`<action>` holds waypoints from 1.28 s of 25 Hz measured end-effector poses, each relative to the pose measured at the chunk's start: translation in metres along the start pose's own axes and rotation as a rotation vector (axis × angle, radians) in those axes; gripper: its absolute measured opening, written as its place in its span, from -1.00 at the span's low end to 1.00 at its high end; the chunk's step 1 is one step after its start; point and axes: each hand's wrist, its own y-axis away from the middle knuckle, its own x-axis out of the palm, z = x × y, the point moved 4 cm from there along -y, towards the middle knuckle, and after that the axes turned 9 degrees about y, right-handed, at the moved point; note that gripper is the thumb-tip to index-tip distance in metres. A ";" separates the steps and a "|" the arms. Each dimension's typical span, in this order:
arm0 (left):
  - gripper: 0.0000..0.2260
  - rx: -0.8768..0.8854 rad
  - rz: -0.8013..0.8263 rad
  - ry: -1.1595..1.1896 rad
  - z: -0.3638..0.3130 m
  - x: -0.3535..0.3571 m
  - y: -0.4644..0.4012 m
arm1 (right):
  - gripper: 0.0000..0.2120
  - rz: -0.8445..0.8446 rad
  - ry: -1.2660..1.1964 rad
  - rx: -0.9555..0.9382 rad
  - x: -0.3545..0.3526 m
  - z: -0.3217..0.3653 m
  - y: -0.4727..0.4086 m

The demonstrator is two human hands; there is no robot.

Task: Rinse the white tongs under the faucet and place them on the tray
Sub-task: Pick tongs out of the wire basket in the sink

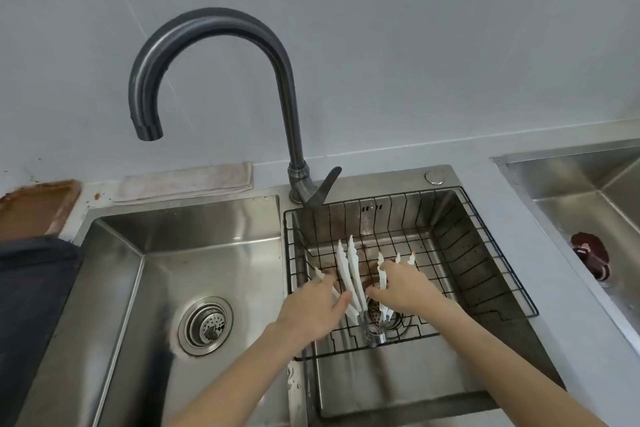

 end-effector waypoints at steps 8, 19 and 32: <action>-0.56 -0.092 0.072 0.204 0.004 0.021 -0.004 | -0.71 -0.007 -0.003 0.016 0.012 -0.001 -0.007; -0.57 -0.105 -0.037 0.588 -0.011 0.004 0.010 | -0.71 -0.098 -0.134 0.047 0.013 0.006 0.012; -0.41 -0.124 -0.264 0.982 0.033 -0.041 0.057 | -0.71 -0.270 -0.338 -0.112 0.001 0.070 0.043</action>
